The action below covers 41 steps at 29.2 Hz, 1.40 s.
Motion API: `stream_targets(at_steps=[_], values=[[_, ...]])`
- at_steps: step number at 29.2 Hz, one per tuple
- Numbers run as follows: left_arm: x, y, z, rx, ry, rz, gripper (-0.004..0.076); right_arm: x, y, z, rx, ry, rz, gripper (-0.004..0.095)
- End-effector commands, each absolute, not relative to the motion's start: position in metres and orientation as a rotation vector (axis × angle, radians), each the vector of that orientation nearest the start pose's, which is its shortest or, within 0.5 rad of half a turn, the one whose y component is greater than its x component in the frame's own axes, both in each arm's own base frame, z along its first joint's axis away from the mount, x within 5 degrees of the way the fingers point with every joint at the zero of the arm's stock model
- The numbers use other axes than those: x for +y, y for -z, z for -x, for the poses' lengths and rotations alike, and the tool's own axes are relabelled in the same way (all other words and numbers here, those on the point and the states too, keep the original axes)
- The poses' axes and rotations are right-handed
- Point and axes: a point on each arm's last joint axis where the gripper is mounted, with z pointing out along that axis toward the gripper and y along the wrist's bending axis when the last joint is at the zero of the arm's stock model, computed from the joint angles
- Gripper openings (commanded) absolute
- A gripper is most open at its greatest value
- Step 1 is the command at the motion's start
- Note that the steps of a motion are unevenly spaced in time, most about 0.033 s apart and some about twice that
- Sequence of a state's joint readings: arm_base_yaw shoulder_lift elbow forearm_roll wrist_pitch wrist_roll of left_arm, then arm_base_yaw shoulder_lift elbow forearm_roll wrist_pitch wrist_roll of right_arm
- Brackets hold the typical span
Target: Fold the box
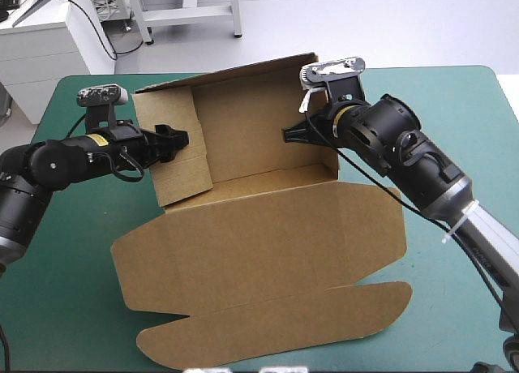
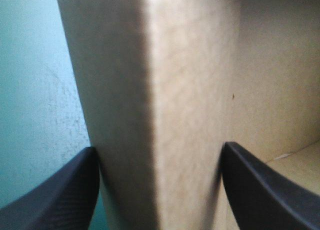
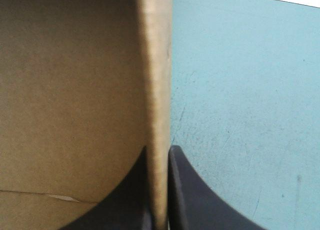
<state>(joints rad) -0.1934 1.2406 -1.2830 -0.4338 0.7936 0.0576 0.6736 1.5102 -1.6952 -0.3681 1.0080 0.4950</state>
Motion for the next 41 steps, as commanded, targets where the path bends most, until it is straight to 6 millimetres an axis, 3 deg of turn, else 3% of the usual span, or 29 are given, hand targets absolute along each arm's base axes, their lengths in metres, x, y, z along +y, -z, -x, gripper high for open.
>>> stream_targets(at_steps=[1, 9, 14, 17, 18, 20, 29, 35, 41], values=[[-0.087, -0.428, -0.245, 2.095, 0.624, -0.121, 0.0451, 0.173, -0.466, -0.263, 2.092, -0.217, 0.247, 0.0001], [-0.109, -0.419, -0.234, 2.168, 0.395, -0.14, 0.0417, 0.179, -0.456, -0.27, 2.125, -0.204, 0.244, 0.0001], [-0.119, -0.418, -0.23, 2.175, 0.401, -0.095, 0.0393, 0.178, -0.457, -0.271, 2.114, -0.196, 0.243, 0.0001], [-0.122, -0.416, -0.232, 2.187, 0.421, -0.075, 0.0225, 0.178, -0.457, -0.271, 2.116, -0.196, 0.24, 0.0001], [-0.122, -0.415, -0.233, 2.187, 0.423, -0.075, 0.011, 0.178, -0.457, -0.271, 2.116, -0.196, 0.24, 0.0001], [-0.124, -0.415, -0.235, 2.185, 0.43, -0.069, -0.0004, 0.179, -0.457, -0.27, 2.119, -0.203, 0.238, 0.0001], [-0.123, -0.411, -0.24, 2.222, 0.376, -0.056, -0.0008, 0.169, -0.443, -0.27, 2.274, -0.132, 0.195, 0.0], [-0.141, -0.394, -0.275, 2.42, 0.216, -0.137, -0.0008, 0.165, -0.417, -0.292, 2.45, -0.26, 0.251, 0.0], [-0.163, -0.365, -0.313, 2.559, 0.155, -0.153, -0.0008, 0.163, -0.386, -0.312, 2.589, -0.181, 0.26, 0.0]])
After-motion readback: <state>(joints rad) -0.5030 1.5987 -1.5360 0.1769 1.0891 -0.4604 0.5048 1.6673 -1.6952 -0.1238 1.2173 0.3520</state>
